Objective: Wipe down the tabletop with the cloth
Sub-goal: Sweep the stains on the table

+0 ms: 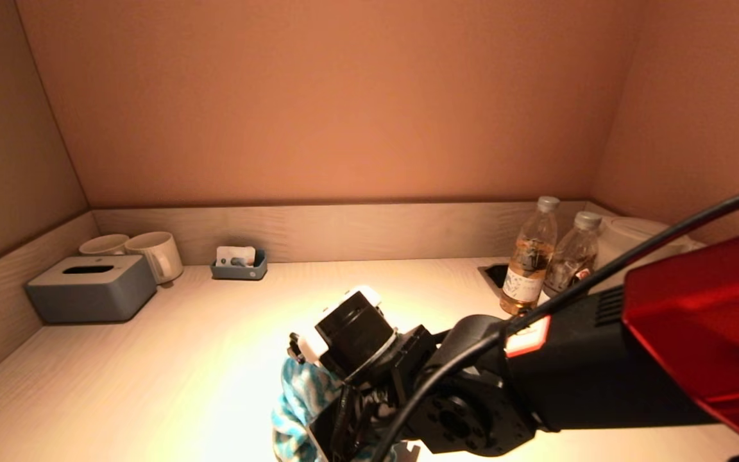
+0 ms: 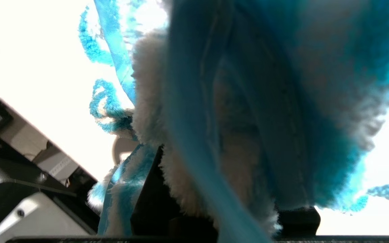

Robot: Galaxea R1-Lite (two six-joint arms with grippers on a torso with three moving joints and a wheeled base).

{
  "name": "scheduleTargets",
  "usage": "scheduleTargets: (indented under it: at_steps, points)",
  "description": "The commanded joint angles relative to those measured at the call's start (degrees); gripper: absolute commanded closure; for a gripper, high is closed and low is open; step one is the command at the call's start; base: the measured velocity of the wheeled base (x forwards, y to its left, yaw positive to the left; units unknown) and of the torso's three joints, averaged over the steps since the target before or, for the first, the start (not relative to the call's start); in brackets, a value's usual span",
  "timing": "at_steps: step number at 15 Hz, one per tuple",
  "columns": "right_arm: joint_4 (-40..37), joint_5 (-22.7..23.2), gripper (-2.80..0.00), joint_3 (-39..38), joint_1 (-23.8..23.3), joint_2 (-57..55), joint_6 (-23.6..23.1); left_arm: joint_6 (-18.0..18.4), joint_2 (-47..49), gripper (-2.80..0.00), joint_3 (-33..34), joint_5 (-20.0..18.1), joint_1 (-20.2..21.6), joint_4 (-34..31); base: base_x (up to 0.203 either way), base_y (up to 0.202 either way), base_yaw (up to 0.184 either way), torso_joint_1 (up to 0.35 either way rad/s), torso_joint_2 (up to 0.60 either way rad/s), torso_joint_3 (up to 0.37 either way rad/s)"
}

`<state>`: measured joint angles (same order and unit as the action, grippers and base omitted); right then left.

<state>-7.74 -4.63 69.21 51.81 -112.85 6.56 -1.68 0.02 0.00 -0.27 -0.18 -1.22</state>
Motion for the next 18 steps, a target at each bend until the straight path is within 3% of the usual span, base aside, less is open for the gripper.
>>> scheduleTargets:
  at_steps: [1, 4, 8, 14, 18]
  points:
    - [-0.22, -0.96, 0.0, 5.24, -0.12, -4.65, 0.02, 0.01, -0.02, 0.0, 0.0, 0.0, 0.01, -0.01, 0.0, 0.0, 0.0, 0.0, 0.0, 0.0]
    - [-1.31, -4.09, 0.0, 13.43, -3.32, -9.84, -0.07, -0.08, -0.02, 0.0, 0.0, 0.0, 0.01, -0.01, 0.0, 0.0, 0.0, 0.0, 0.0, 0.0]
    - [-2.64, -7.13, 0.0, 14.01, -11.45, -11.89, 0.2, -0.08, -0.02, 0.0, 0.0, 0.0, 0.01, -0.01, 0.0, 0.0, 0.0, 0.0, 0.0, 0.0]
    - [-1.1, -7.59, 0.0, -1.37, -19.44, -0.15, 0.48, -0.08, -0.02, 0.0, 0.0, 0.0, 0.01, -0.01, 0.0, 0.0, 0.0, 0.0, 0.0, 0.0]
    - [-0.58, -7.21, 0.0, -11.13, -19.19, 9.19, 0.09, -0.08, -0.02, 0.0, 0.0, 0.0, 0.01, -0.01, 0.0, 0.0, 0.0, 0.0, 0.0, 0.0]
